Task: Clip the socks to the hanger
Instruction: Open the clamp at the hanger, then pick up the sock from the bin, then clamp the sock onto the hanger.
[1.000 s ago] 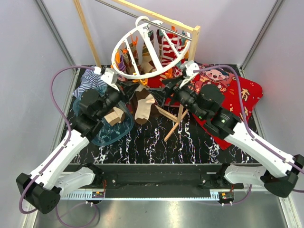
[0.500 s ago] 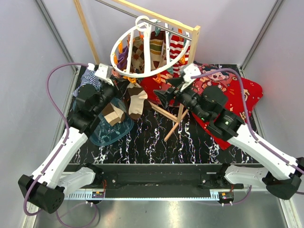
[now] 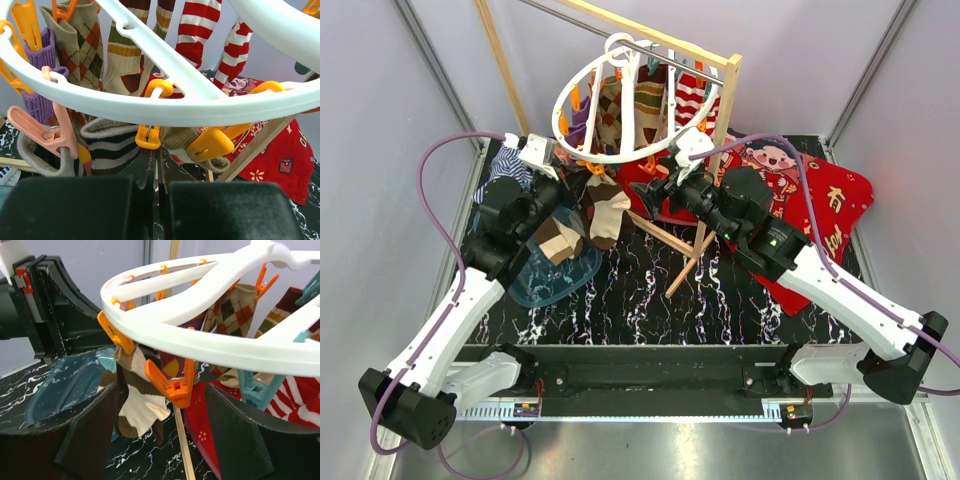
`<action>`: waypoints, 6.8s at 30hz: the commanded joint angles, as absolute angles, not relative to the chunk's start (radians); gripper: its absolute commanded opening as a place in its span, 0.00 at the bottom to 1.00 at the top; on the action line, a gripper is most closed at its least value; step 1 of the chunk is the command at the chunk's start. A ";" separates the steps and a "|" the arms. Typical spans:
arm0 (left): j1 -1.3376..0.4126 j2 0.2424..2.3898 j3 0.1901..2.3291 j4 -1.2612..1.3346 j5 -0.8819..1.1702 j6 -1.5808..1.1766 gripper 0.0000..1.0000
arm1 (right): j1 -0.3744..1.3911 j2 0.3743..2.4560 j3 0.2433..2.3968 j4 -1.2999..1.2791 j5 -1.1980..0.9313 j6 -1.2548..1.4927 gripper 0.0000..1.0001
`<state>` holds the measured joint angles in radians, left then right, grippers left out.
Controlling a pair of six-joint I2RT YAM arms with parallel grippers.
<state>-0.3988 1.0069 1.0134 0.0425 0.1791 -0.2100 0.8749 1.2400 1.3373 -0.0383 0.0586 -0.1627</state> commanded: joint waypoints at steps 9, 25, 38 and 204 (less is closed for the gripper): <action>-0.391 1.003 1.057 0.063 0.184 -0.206 0.00 | 0.847 1.272 1.391 0.116 0.017 -0.167 0.73; -0.388 1.003 1.074 0.038 0.184 -0.195 0.00 | 0.845 1.295 1.420 0.147 0.020 -0.123 0.48; -0.387 0.971 1.094 0.011 0.187 -0.192 0.01 | 0.845 1.285 1.408 0.118 0.012 -0.022 0.20; -0.716 1.258 1.713 -0.842 0.178 -0.253 0.00 | 0.831 1.201 1.261 0.209 0.078 0.146 0.00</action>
<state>-0.6964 1.2228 1.6379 -0.8886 0.2653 -0.1642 0.8440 1.2366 1.2705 0.1703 0.0692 0.1562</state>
